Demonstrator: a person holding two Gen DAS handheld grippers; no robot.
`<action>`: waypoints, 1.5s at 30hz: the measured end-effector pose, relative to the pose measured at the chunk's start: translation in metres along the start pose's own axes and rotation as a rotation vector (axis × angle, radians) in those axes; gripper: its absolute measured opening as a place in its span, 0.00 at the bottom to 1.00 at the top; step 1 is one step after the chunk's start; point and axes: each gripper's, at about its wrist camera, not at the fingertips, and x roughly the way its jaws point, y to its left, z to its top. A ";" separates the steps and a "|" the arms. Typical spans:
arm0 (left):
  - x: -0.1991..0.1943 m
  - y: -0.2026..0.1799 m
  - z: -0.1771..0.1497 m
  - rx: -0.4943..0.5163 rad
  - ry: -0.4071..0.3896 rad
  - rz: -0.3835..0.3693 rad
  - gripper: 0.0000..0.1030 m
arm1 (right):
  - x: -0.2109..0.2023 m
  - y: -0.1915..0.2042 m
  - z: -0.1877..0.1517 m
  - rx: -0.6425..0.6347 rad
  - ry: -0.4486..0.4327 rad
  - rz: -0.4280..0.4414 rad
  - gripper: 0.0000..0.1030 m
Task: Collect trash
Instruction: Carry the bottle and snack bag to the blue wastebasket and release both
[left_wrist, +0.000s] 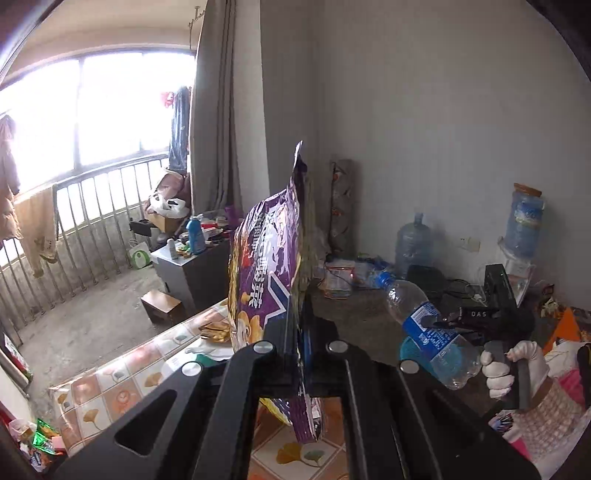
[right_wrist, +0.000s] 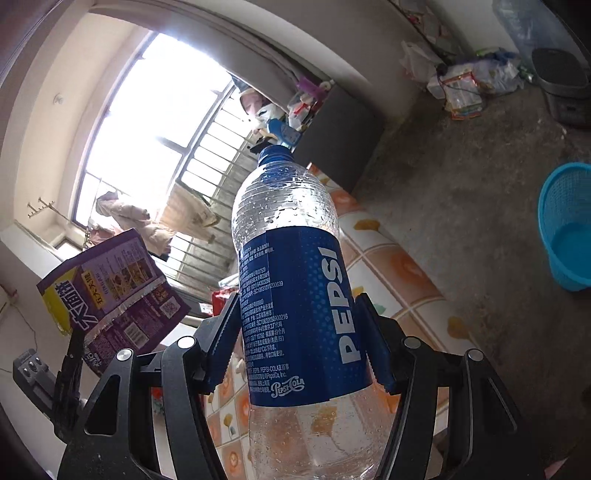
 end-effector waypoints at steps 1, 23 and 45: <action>0.014 -0.006 0.007 -0.015 0.013 -0.071 0.02 | -0.012 -0.005 0.003 0.007 -0.034 -0.014 0.57; 0.497 -0.308 -0.049 0.106 0.655 -0.666 0.03 | -0.046 -0.270 0.020 0.767 -0.243 -0.305 0.60; 0.406 -0.243 0.000 0.127 0.376 -0.464 0.66 | -0.020 -0.259 0.042 0.511 -0.244 -0.353 0.66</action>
